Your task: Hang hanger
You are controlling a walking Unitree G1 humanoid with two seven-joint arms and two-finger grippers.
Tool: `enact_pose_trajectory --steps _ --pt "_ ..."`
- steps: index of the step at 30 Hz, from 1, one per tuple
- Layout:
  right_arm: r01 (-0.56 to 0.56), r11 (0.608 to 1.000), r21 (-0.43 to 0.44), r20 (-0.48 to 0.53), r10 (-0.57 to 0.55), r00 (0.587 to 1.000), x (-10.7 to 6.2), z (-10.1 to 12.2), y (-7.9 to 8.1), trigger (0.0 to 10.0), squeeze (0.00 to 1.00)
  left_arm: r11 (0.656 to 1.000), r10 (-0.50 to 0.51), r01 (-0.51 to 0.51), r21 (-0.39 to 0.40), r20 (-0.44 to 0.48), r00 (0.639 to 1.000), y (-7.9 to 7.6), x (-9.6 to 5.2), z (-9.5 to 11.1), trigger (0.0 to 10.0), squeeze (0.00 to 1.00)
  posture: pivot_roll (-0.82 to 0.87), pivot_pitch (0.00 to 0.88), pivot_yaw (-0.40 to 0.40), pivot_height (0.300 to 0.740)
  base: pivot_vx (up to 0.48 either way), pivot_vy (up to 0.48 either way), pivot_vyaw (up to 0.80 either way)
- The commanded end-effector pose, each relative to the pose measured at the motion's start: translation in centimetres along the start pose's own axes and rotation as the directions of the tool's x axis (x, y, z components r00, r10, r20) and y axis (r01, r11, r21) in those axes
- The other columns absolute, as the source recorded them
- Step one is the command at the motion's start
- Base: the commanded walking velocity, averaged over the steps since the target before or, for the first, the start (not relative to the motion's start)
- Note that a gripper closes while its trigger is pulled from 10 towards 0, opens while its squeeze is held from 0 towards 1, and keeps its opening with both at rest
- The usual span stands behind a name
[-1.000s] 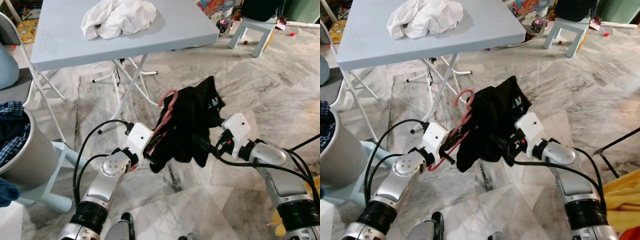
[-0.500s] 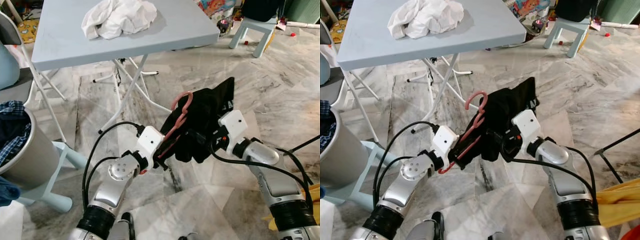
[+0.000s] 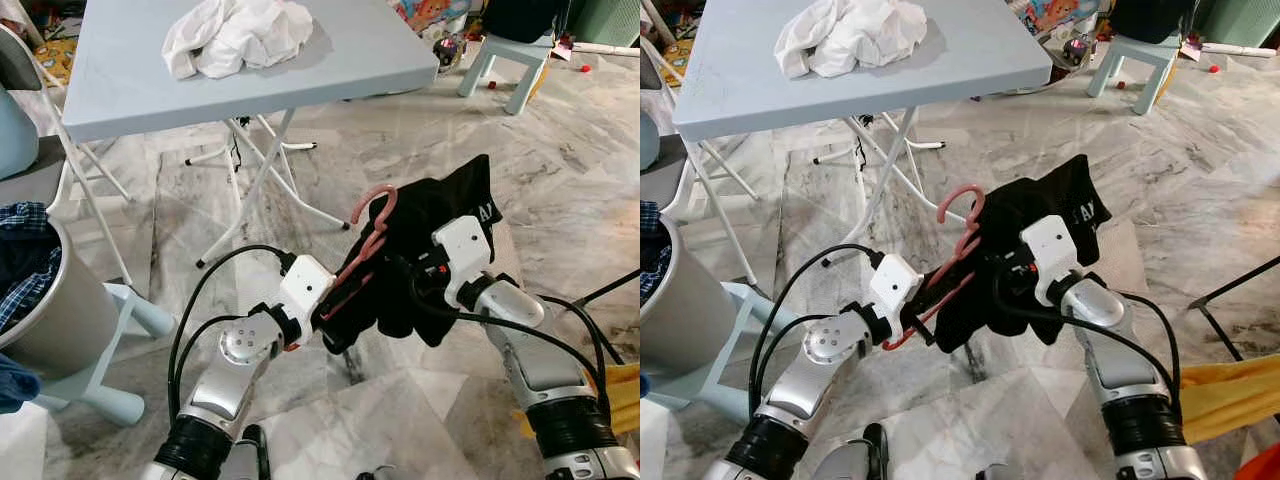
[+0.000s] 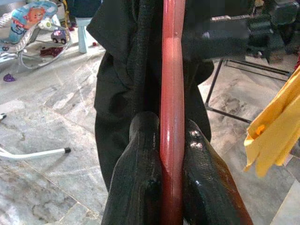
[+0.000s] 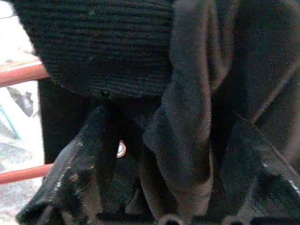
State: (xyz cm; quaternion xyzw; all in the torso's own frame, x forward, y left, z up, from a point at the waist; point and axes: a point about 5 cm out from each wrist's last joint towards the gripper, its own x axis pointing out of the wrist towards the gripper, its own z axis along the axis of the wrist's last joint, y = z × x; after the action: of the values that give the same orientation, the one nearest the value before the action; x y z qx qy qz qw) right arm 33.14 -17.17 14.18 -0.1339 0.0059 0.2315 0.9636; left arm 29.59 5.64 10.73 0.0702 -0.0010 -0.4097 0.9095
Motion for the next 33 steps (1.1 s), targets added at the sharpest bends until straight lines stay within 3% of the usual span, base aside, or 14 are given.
enact_pose_trajectory --steps 1,33 --pt "0.037 0.999 0.013 0.006 -0.037 0.999 -0.14 0.21 -0.83 0.0 0.00 0.999 -0.030 0.029 0.020 0.040 0.999 -0.54 0.12 0.85 0.0 0.00 -0.04 0.211 -0.022 0.740 0.000 0.000 0.00" --pt "0.019 0.999 0.051 0.065 -0.022 0.998 -0.18 0.98 -1.60 0.0 0.00 0.997 -0.037 0.037 0.065 -0.002 0.999 -0.60 -0.17 0.12 0.0 0.00 -0.04 0.211 -0.029 0.740 0.000 0.000 0.00"
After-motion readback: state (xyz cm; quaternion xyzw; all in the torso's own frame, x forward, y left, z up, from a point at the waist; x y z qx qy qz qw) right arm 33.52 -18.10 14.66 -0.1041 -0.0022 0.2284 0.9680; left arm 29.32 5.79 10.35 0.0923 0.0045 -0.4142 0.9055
